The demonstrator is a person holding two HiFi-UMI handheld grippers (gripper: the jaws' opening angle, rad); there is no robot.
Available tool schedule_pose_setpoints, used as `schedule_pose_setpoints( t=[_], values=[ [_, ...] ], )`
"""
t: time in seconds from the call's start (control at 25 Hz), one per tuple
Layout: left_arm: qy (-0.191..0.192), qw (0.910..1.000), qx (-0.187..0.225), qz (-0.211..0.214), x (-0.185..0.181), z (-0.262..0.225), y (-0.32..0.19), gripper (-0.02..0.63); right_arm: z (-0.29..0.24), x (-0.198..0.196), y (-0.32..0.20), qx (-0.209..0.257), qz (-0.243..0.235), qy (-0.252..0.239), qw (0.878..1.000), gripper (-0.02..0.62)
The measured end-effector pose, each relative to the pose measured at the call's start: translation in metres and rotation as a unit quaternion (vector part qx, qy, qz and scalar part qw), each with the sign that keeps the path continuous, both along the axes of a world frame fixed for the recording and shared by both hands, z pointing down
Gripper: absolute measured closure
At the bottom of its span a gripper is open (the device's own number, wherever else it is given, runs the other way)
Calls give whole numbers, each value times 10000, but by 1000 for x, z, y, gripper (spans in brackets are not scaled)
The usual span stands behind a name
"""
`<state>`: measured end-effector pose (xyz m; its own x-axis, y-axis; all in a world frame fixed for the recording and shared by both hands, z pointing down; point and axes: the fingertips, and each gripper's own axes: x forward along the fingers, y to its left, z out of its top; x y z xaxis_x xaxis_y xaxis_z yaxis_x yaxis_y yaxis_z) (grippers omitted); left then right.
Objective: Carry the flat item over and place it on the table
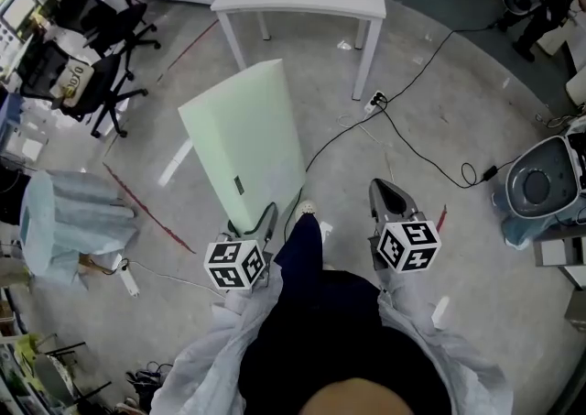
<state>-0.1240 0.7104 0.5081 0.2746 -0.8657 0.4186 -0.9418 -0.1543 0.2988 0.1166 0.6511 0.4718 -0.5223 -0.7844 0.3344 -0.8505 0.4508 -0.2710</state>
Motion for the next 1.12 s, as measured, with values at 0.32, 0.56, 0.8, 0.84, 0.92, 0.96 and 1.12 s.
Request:
schedule_pose_setpoints(
  t=[0.32, 0.56, 0.8, 0.84, 0.92, 0.96, 1.12],
  values=[
    [49, 9998, 169, 62, -15, -18, -117, 333, -18, -8, -106, 50, 71, 80, 9999, 586],
    [23, 9991, 333, 247, -25, -34, -198, 333, -30, -24, -180, 133, 151, 89, 9998, 586],
    [56, 9989, 327, 318, -45, -36, -256, 333, -32, -46, -238, 168, 148, 99, 9997, 586],
    [64, 9989, 334, 332, -48, -36, -263, 333, -32, -49, -245, 175, 158, 98, 9997, 586],
    [87, 9987, 335, 363, -53, -34, -276, 333, -30, -55, -259, 175, 187, 96, 9996, 586],
    [93, 9987, 331, 382, -55, -34, -282, 333, -30, -57, -265, 176, 202, 93, 9996, 586],
    [73, 9985, 316, 444, -61, -29, -301, 333, -26, -68, -282, 155, 215, 92, 9996, 586]
  ],
)
